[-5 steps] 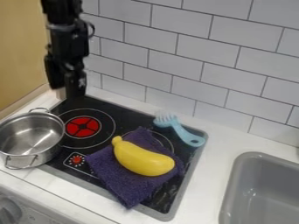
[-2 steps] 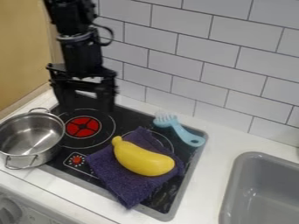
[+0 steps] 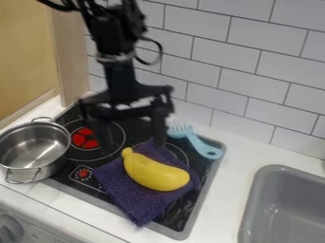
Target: Move the yellow banana inside silver pot
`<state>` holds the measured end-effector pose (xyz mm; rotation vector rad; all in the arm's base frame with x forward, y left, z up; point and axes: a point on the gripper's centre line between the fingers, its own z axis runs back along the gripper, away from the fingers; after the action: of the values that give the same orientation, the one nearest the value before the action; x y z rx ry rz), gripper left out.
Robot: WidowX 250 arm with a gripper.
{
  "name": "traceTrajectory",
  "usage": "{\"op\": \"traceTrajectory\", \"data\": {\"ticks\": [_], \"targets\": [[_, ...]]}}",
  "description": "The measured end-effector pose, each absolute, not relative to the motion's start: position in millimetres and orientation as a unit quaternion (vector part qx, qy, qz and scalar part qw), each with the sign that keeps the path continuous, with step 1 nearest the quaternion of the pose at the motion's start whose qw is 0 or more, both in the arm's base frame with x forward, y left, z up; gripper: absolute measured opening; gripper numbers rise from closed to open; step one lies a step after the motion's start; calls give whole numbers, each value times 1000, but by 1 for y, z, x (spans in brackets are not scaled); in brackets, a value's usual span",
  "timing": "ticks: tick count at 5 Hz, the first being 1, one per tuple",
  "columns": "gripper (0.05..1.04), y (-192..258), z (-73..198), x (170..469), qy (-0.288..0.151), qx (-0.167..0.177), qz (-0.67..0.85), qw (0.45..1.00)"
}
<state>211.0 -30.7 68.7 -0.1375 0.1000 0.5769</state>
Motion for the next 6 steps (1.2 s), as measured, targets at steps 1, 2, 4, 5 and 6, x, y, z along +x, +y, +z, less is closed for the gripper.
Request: {"op": "traceTrajectory", "data": {"ticks": [1,2,4,5,6], "targets": [[999,-44,68,207,65,-53,378,922],[999,-46,49,200,82,26,435,896],[999,-41,51,218,33,36,491,870],[999,-38,47,217,26,35,504,862],[999,-39,43,220,26,29,501,865]]}}
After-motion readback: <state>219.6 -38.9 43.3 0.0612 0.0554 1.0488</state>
